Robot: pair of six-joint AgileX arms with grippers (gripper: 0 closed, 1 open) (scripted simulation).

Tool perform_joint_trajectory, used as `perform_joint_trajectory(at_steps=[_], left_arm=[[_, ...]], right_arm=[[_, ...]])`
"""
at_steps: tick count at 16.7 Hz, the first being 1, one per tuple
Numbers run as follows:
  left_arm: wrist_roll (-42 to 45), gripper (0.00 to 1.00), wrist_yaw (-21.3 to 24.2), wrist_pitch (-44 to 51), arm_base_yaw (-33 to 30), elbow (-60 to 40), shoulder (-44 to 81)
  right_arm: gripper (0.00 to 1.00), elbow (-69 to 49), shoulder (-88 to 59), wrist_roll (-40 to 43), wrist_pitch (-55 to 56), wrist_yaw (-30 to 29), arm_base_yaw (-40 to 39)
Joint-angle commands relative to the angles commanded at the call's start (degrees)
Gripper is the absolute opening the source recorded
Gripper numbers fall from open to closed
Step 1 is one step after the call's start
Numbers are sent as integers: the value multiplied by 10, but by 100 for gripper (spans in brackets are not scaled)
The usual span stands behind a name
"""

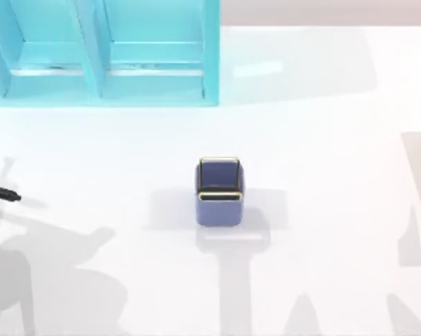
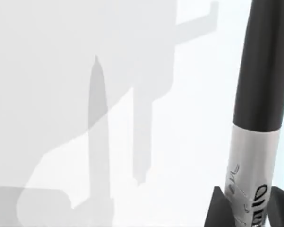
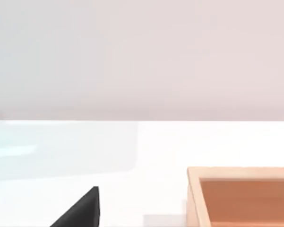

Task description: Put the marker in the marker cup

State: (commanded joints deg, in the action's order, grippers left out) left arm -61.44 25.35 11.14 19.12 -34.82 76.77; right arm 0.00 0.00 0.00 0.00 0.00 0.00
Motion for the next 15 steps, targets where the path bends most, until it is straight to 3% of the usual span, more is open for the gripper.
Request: perform_joint_trajectory(at_steps=[7, 15], left_arm=[[60, 0, 37, 288, 64, 0, -266], [73, 0, 43, 335, 75, 2, -310]], right_arm=[[100, 0, 0, 0, 0, 0, 0], [100, 0, 0, 0, 0, 0, 0]])
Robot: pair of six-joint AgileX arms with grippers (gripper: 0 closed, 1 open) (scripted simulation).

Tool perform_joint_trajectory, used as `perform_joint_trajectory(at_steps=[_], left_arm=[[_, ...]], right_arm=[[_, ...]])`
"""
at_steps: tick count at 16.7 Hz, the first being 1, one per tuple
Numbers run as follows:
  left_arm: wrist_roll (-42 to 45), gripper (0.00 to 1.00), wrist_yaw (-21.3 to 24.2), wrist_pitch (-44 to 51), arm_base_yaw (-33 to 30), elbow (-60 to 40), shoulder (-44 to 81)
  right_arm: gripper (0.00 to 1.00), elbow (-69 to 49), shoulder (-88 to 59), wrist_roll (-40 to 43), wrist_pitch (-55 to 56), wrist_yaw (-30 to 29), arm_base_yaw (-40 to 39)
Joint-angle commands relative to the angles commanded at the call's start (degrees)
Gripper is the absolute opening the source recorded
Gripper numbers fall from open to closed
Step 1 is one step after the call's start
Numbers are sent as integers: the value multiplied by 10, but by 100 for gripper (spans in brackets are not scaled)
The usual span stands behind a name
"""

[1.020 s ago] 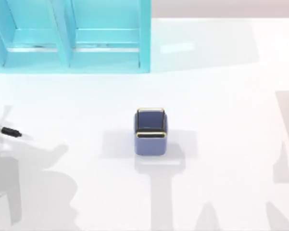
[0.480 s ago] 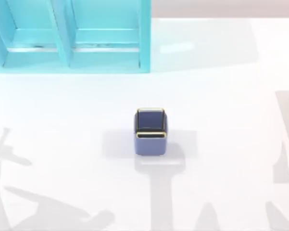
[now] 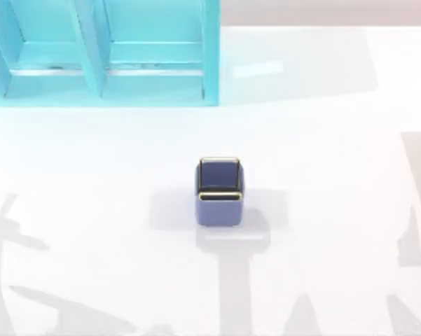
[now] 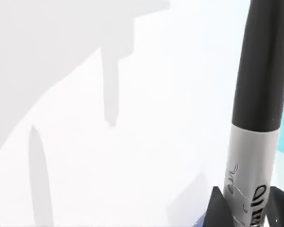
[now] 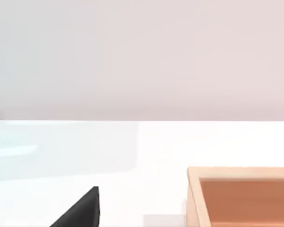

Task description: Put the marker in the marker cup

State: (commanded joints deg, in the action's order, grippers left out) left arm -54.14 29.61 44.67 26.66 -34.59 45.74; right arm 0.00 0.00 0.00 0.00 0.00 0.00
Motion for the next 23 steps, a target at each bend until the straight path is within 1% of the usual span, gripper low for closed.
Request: perform_joint_trajectory(at_steps=[2, 4, 6, 8, 9, 11, 14, 18, 21, 23], left_arm=[[-1, 0, -6, 1, -5, -5, 5], [-5, 0, -34, 5, -32, -31, 33], [-11, 0, -87, 11, -81, -75, 84], [-17, 0, -164, 16, -152, -131, 156], [-21, 0, -211, 18, -194, -161, 197], [-30, 0, -321, 21, -287, -225, 283], [-55, 0, -506, 22, -430, -321, 401], [-106, 0, -742, 16, -612, -435, 542], [-149, 0, -928, 11, -732, -496, 624], [-177, 0, -1032, 10, -800, -523, 669]], right_arm=[[100, 0, 0, 0, 0, 0, 0], [100, 0, 0, 0, 0, 0, 0], [100, 0, 0, 0, 0, 0, 0], [100, 0, 0, 0, 0, 0, 0], [100, 0, 0, 0, 0, 0, 0], [100, 0, 0, 0, 0, 0, 0], [100, 0, 0, 0, 0, 0, 0], [100, 0, 0, 0, 0, 0, 0], [100, 0, 0, 0, 0, 0, 0], [100, 0, 0, 0, 0, 0, 0]])
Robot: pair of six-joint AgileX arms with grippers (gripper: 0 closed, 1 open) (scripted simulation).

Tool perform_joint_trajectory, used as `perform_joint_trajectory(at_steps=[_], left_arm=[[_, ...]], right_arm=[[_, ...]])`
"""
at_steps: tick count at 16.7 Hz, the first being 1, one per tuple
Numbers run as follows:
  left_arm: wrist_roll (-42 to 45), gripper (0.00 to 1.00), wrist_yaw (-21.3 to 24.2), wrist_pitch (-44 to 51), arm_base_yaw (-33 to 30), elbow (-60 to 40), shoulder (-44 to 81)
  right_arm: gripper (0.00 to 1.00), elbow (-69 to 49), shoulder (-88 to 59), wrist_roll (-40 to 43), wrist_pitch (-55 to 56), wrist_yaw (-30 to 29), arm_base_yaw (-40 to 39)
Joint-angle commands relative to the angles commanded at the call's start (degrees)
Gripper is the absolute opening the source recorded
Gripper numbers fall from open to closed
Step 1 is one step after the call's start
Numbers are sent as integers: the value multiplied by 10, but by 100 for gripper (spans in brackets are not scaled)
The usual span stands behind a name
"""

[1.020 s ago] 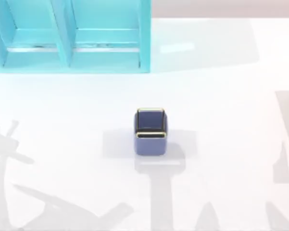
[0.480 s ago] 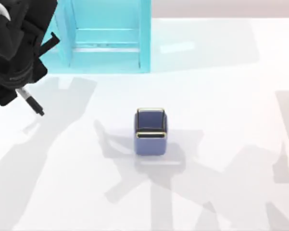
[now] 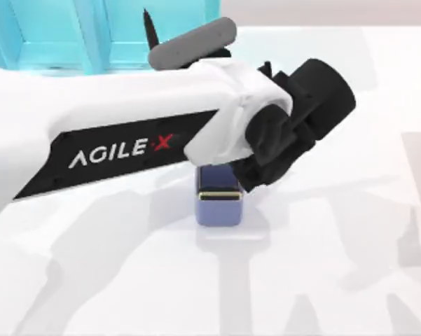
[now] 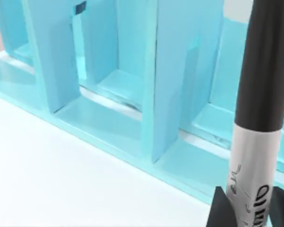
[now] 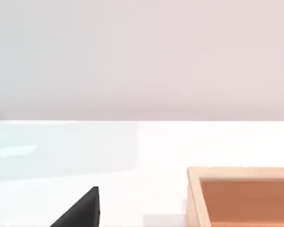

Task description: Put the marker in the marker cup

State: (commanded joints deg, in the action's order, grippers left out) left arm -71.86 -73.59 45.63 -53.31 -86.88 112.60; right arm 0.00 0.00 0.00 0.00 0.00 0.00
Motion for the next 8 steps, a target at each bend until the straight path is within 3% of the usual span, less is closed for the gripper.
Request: perform_joint_trajectory(at_steps=[4, 8], left_arm=[[-36, 0, -137, -1, -90, -19, 54], [-46, 0, -178, -2, -115, -16, 67]], right_arm=[[100, 0, 0, 0, 0, 0, 0], [100, 0, 0, 0, 0, 0, 0]])
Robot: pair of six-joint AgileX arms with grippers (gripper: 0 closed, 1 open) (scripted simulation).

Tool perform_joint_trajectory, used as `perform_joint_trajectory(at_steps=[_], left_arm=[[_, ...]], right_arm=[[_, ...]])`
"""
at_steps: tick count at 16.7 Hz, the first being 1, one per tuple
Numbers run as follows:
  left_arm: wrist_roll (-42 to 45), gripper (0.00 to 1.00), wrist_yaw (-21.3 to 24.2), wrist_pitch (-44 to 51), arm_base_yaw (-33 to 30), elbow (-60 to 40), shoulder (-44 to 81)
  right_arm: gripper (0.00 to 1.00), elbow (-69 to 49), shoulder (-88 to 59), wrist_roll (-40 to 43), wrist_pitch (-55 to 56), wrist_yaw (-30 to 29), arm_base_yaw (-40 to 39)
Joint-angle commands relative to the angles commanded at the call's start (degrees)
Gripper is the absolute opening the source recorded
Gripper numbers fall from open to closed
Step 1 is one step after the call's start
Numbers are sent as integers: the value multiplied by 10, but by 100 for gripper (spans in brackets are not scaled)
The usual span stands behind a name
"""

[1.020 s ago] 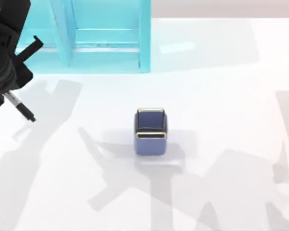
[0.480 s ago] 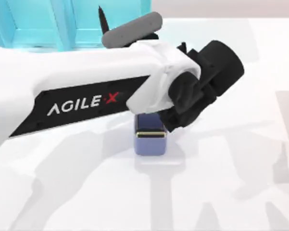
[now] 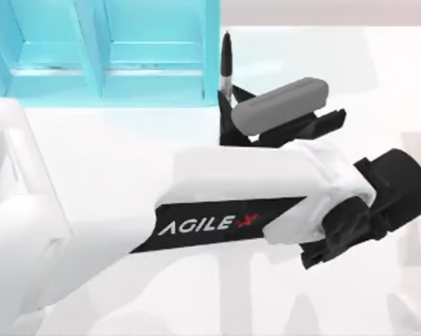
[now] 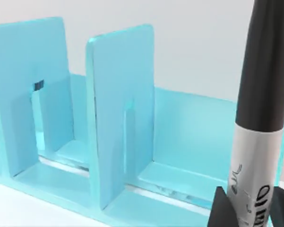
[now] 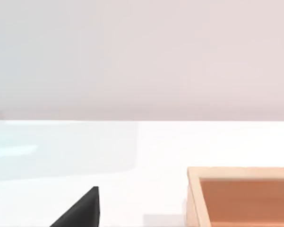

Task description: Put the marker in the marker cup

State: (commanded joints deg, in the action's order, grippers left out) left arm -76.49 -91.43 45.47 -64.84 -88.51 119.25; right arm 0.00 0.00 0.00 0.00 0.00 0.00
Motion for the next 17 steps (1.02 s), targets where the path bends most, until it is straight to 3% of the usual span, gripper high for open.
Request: perform_joint_trajectory(at_steps=[7, 13, 17], left_arm=[[-19, 0, 6, 7, 3, -6, 1], [-131, 0, -2, 135, 5, -56, 25], [-161, 0, 1, 184, 6, -64, 41]], right_arm=[[100, 0, 0, 0, 0, 0, 0], [100, 0, 0, 0, 0, 0, 0], [100, 0, 0, 0, 0, 0, 0]])
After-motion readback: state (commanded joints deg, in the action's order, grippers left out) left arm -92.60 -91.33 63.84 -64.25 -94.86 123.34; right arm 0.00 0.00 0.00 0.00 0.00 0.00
